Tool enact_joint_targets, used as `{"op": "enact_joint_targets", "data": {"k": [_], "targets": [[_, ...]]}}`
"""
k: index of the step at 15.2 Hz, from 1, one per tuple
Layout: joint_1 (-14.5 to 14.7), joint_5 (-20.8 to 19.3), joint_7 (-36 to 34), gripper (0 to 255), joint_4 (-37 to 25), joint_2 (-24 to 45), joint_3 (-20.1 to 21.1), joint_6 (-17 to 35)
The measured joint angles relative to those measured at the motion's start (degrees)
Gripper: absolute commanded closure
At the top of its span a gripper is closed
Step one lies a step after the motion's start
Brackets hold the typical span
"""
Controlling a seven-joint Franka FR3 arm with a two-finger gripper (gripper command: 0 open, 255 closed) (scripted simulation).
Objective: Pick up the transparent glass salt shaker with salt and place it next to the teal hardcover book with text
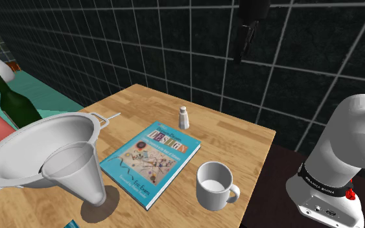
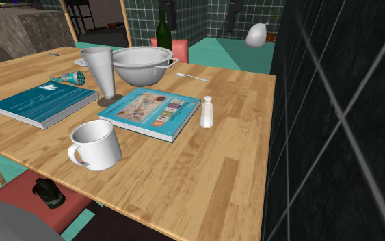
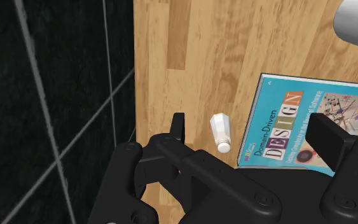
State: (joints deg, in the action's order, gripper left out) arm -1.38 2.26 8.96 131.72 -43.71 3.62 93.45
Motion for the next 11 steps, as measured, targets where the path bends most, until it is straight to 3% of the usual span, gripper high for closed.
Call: {"op": "enact_joint_targets", "data": {"k": [5,11], "targets": [[0.2,-0.2,-1.1,0,0.9,4.4,1.8,4.3],[0.1,-1.7,-3.1,0,0.2,16.0,4.8,13.2]]}}
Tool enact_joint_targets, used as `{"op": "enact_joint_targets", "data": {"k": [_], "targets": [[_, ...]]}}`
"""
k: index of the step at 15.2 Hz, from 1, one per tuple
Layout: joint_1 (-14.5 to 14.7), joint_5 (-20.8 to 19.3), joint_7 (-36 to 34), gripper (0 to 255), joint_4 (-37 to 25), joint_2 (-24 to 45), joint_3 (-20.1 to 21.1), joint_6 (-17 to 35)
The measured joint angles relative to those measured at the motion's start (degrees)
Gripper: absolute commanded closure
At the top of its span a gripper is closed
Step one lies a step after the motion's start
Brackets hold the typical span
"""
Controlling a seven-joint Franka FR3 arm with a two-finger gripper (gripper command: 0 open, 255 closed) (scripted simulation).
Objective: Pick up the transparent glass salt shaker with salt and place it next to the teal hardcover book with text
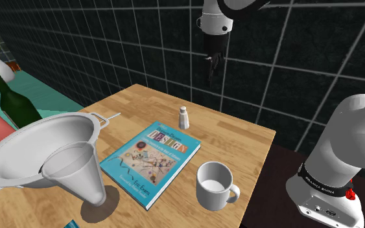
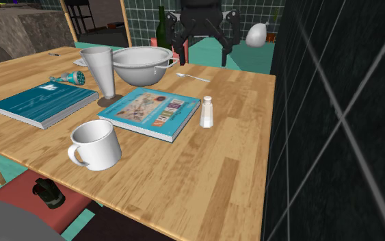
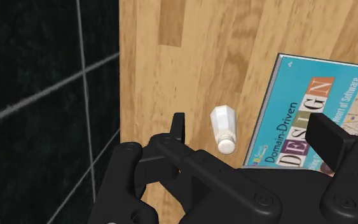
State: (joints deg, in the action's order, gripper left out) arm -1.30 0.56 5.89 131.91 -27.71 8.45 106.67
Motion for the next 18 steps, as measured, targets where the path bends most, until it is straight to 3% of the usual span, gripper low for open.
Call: {"op": "enact_joint_targets", "data": {"k": [13,18], "targets": [[-0.2,-8.5,-7.2,0,-9.6,27.4,4.8,12.4],[-0.3,-9.7,-8.0,0,-8.7,29.9,4.7,15.5]]}}
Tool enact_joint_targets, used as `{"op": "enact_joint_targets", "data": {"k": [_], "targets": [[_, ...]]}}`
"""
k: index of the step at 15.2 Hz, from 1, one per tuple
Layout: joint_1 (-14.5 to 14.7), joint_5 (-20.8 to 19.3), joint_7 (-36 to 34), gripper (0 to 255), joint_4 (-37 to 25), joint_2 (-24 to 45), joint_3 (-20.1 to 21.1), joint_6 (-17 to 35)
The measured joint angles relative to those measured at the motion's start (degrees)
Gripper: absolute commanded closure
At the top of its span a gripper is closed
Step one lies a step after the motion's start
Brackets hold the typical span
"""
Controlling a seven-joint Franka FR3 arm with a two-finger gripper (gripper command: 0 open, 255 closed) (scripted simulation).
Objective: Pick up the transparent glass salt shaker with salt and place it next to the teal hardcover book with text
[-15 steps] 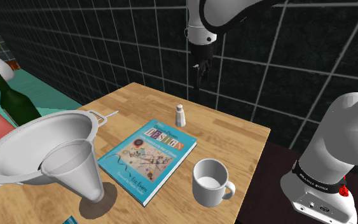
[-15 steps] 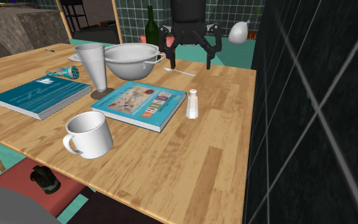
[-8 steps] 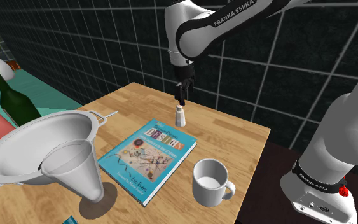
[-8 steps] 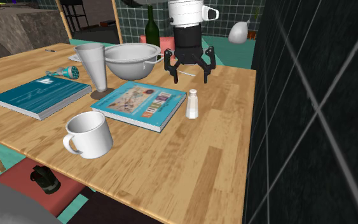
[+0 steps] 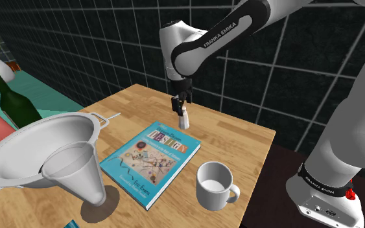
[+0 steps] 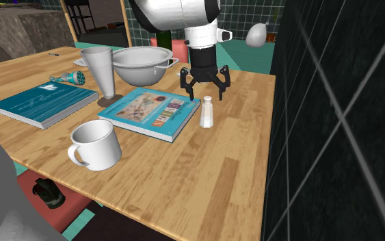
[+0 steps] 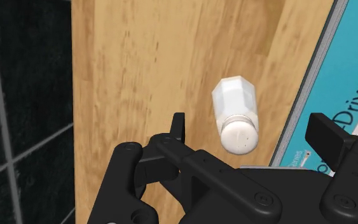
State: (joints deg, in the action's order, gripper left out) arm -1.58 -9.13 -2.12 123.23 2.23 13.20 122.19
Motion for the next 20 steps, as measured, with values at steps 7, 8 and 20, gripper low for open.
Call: {"op": "enact_joint_targets", "data": {"k": [7,8,20], "targets": [[-0.1,-0.6,-0.4,0,1.5,1.2,-0.1,2.6],[-0.1,-0.6,-0.4,0,1.5,1.2,-0.2,2.7],[-0.1,-0.6,-0.4,255,1.5,1.1,-0.1,2.7]]}}
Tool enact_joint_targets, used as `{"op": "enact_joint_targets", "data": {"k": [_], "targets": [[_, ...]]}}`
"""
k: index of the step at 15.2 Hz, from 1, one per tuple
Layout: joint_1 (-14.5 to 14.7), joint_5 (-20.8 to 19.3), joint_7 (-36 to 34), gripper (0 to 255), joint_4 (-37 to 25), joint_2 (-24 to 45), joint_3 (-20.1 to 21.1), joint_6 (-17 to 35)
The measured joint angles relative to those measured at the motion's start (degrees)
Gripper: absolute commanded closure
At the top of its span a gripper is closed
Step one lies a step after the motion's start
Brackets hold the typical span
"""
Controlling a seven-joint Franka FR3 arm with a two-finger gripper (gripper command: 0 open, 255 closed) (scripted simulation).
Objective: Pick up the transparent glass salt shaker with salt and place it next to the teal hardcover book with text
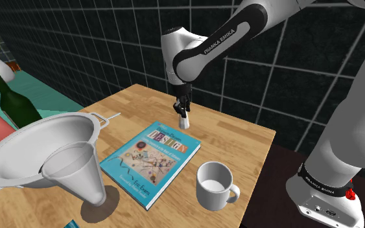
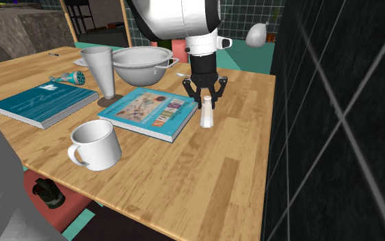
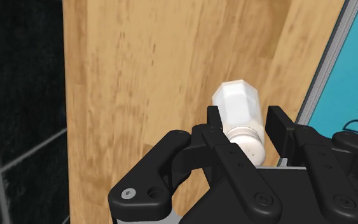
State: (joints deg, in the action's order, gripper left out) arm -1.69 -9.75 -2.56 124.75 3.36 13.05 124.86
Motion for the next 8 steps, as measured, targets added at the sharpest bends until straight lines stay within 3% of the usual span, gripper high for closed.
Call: {"op": "enact_joint_targets", "data": {"k": [8], "targets": [[0.0,1.2,1.3,255,-2.6,-2.6,0.1,-5.0]]}}
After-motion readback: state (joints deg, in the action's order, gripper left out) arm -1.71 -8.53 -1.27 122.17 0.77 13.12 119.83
